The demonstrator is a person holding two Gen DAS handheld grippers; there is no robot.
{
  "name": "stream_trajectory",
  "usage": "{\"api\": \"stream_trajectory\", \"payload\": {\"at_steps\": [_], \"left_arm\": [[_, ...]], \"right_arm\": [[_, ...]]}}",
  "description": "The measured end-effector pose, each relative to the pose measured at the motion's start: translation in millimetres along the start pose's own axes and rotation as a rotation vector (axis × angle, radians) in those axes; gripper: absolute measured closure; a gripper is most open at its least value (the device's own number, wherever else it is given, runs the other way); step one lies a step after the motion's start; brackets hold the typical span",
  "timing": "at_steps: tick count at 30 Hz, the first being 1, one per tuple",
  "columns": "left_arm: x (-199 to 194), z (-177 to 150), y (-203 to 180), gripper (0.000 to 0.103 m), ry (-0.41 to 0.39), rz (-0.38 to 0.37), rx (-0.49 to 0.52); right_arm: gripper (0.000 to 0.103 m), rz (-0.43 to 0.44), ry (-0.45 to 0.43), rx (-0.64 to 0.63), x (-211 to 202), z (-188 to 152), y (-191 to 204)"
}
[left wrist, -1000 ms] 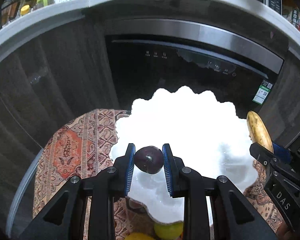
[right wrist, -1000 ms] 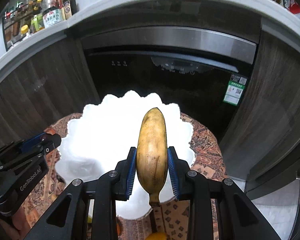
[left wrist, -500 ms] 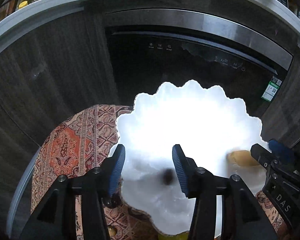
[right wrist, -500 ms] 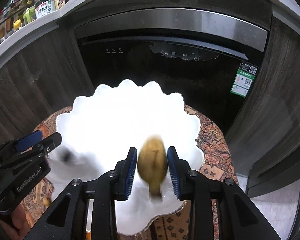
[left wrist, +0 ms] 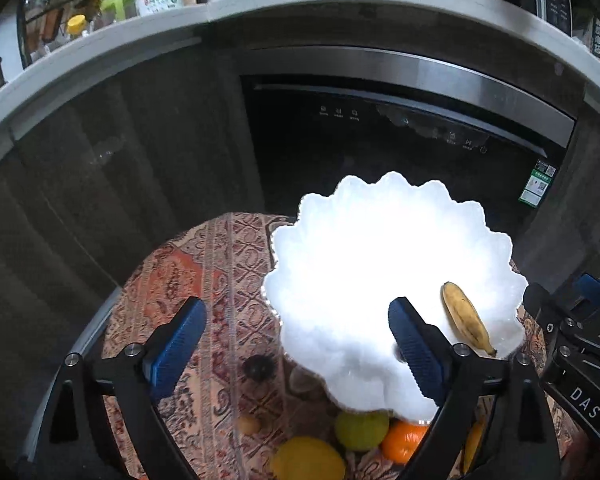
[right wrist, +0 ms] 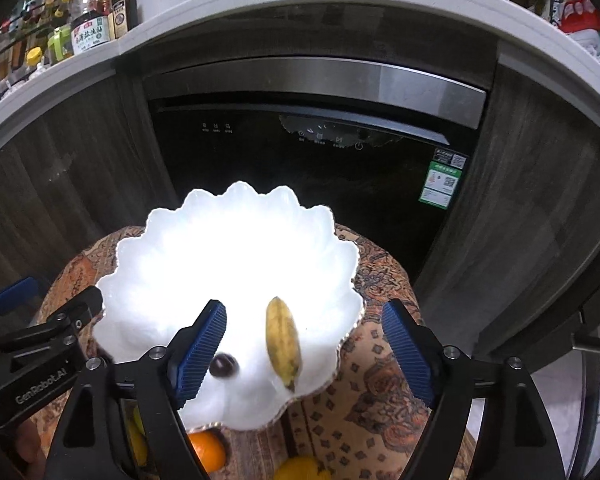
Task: Organize fruits
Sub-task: 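Open both tools to drop the plum and banana into the bowl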
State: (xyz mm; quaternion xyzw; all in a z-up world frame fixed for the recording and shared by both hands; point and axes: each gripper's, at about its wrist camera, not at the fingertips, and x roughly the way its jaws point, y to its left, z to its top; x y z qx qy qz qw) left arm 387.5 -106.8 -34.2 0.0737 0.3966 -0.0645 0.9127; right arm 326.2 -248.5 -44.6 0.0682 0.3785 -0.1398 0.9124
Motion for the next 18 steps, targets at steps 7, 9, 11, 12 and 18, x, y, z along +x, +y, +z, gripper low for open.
{"api": "stream_trajectory", "payload": {"at_steps": [7,9,11,12,18], "left_arm": [[-34,-3,10,0.009,-0.036,-0.010,-0.011],[-42,-4,12,0.009,-0.043,-0.013,-0.017],[-47,-6,15,0.009,-0.046,-0.015,-0.021],[-50,-8,15,0.009,-0.046,-0.016,-0.021],[-63,-20,19,0.009,-0.035,-0.017,-0.032]], "right_arm": [[0.022,0.007,-0.028,0.000,-31,-2,1],[0.022,0.007,-0.037,-0.002,-39,-2,2],[0.022,0.007,-0.043,-0.004,-46,-3,2],[0.022,0.008,-0.046,-0.004,-50,-4,3],[0.022,0.015,-0.051,-0.007,-63,-12,7]]}}
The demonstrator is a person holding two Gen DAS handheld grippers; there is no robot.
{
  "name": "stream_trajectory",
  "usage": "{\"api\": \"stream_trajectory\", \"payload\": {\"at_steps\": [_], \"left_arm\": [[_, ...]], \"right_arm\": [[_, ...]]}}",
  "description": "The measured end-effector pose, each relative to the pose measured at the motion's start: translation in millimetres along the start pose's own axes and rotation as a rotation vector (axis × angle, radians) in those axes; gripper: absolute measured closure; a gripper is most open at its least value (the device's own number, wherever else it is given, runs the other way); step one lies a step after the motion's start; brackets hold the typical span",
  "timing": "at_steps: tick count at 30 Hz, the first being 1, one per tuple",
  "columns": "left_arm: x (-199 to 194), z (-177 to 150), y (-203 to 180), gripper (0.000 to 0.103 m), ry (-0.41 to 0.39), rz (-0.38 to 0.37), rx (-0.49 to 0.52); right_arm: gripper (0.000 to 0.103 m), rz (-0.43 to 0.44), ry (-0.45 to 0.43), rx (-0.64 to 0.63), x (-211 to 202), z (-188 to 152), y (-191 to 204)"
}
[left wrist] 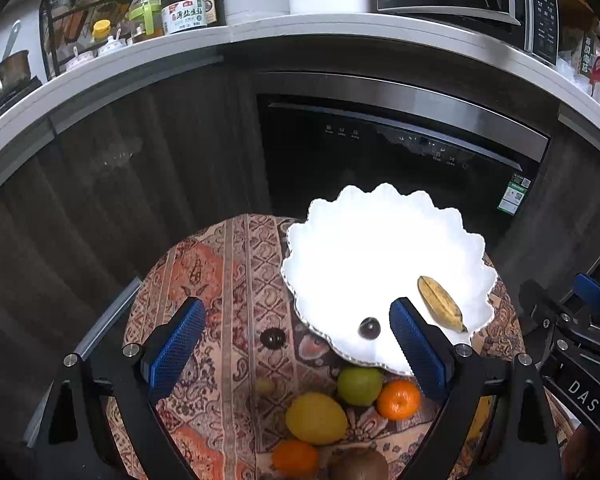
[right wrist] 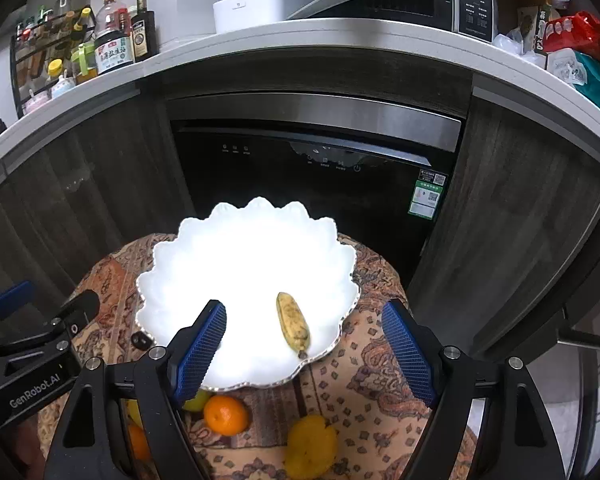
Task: Organize fruits
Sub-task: 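Open both tools to drop the plum and banana into the bowl, then move both tools back toward the kiwi and the mango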
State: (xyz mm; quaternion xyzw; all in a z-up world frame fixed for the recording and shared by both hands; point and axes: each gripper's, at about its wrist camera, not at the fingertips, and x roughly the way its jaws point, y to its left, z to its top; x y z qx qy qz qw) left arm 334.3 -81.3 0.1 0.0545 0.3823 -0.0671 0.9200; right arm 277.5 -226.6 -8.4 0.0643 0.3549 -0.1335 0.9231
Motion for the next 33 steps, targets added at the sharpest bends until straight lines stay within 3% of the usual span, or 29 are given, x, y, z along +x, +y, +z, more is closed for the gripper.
{"api": "stream_trajectory", "payload": {"at_steps": [16,33], "left_arm": [[-20,-42,-16,0.009,0.032,-0.001,0.002],[-13,-102,-36,0.009,0.096,-0.001,0.005]], "right_arm": [[0.022,-0.022,0.023,0.014,-22,-35,-20],[0.022,-0.028,0.089,0.024,-21,-89,-41]]}}
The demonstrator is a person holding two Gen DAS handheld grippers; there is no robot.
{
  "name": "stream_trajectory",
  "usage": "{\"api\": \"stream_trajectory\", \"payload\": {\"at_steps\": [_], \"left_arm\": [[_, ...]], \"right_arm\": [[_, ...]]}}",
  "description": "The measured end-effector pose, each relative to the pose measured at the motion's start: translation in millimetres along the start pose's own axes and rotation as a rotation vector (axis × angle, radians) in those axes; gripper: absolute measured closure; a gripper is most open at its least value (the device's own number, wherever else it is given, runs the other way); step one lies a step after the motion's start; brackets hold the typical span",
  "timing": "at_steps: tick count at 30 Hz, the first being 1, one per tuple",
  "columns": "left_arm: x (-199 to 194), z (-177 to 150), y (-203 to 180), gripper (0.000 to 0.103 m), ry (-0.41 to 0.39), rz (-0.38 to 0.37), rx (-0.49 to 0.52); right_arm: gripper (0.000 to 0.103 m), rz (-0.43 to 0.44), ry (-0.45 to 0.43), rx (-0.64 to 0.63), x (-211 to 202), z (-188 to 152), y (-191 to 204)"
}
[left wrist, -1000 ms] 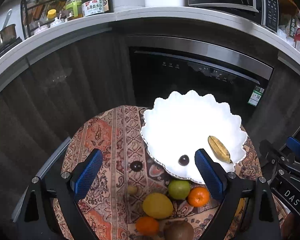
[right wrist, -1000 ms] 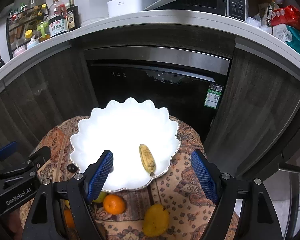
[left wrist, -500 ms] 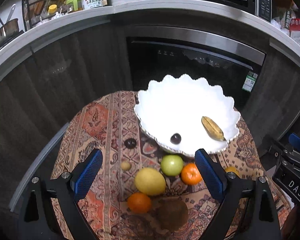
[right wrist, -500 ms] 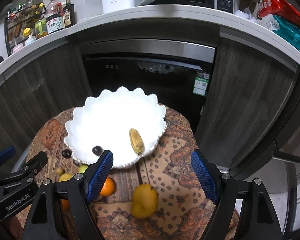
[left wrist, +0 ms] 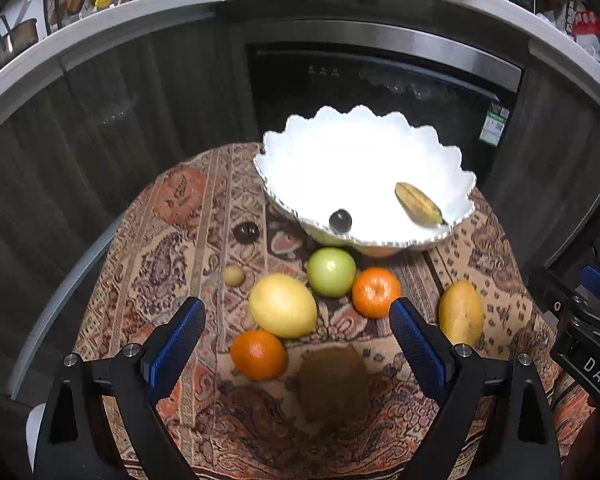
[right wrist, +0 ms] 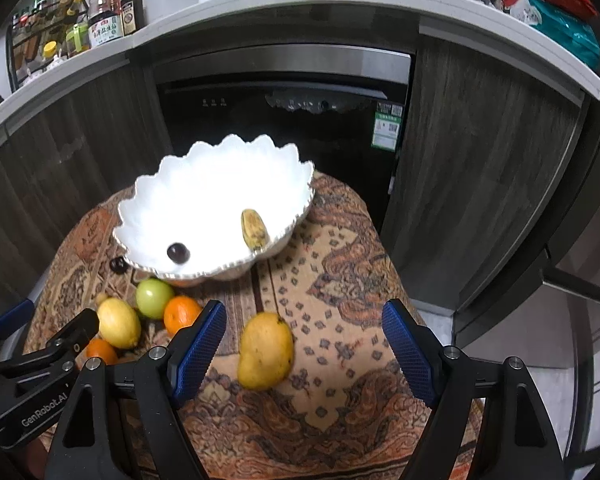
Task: Organize fruits
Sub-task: 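Move both tools back toward the kiwi and the mango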
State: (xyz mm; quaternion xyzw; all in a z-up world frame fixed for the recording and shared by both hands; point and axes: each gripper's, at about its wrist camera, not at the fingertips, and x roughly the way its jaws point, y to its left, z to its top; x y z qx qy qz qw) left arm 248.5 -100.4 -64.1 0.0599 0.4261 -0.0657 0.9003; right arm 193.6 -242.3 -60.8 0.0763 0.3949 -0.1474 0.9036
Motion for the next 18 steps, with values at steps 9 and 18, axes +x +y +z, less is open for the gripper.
{"api": "stream_trajectory", "payload": {"at_steps": [9,18], "left_arm": [[14,-20,-6,0.010,0.046,-0.004,-0.002],[32,-39,-8,0.013,0.094,-0.008,-0.013]], "right_arm": [[0.022,0.004,0.037,0.007,13,-23,-5],[0.022,0.011,0.060,0.017,27,-39,-9]]}}
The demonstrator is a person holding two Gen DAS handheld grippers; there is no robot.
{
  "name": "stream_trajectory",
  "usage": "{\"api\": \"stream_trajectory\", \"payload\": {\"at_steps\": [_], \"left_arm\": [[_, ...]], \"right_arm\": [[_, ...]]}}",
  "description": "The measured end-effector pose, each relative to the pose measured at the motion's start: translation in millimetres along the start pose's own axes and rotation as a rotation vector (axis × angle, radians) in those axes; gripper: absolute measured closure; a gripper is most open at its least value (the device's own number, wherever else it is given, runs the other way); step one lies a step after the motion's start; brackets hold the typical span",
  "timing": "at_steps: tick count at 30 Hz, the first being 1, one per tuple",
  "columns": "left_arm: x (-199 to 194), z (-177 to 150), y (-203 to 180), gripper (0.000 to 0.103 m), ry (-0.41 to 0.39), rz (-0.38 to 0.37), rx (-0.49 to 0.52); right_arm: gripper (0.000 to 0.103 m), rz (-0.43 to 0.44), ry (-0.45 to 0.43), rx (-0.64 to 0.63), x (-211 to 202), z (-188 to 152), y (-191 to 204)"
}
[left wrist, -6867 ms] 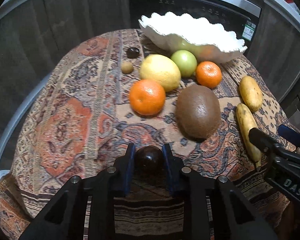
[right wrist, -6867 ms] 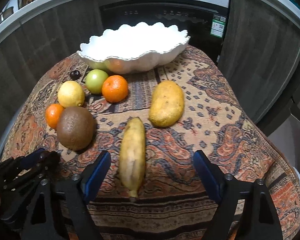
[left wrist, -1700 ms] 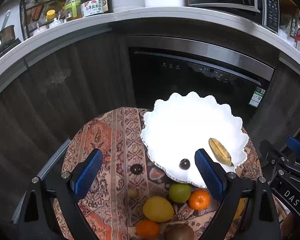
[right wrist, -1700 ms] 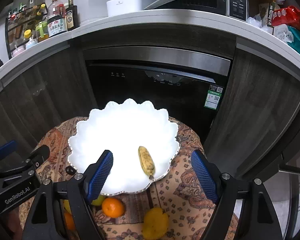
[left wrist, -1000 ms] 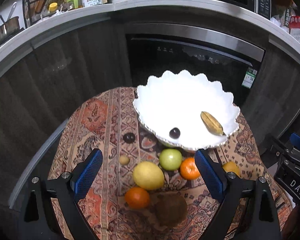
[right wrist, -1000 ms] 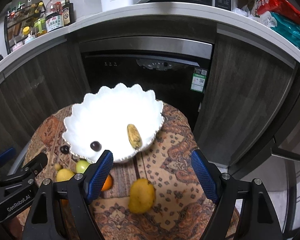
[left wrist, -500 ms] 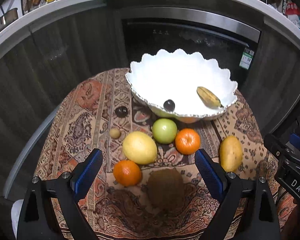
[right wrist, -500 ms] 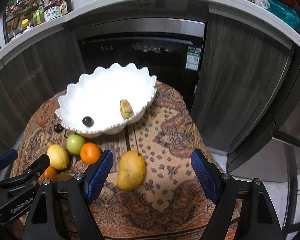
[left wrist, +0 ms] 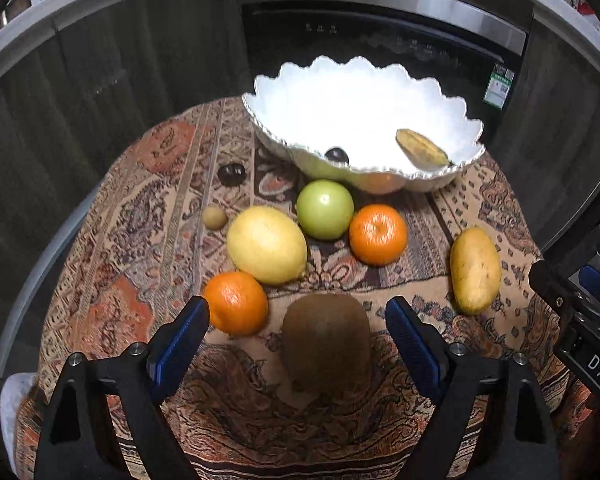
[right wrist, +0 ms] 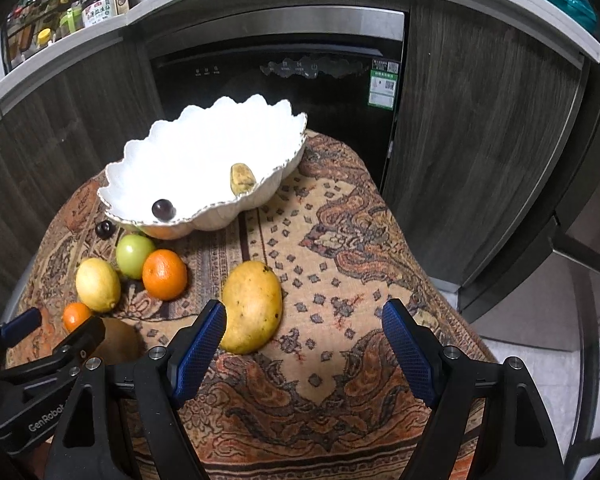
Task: Organize fruits
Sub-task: 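Move both tools back toward the kiwi and the mango, then close the left tool on the kiwi while the right tool grasps the mango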
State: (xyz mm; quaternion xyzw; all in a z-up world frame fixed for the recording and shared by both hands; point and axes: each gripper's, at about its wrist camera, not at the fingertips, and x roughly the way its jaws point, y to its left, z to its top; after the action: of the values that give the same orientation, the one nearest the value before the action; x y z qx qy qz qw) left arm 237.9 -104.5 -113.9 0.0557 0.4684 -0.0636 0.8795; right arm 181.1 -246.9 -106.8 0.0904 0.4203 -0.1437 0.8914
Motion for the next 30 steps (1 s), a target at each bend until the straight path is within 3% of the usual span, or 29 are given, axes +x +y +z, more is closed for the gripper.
{"api": "stream_trajectory", "payload": {"at_steps": [12,17,22,30], "left_arm": [[26,-14,-7,0.021,0.060,-0.006,0.010],[28,-14,-11,0.024,0.044,0.006,0.027],[30,-15,-16,0.044,0.068,-0.018,0.045],[38,-20,-17,0.048,0.080,-0.013,0.045]], "right_arm": [[0.022,0.013,0.021,-0.002,15,-11,-1],[0.022,0.021,0.029,-0.001,19,-13,1],[0.022,0.023,0.030,0.007,20,-12,-2],[0.022,0.011,0.034,-0.004,21,-14,0]]}}
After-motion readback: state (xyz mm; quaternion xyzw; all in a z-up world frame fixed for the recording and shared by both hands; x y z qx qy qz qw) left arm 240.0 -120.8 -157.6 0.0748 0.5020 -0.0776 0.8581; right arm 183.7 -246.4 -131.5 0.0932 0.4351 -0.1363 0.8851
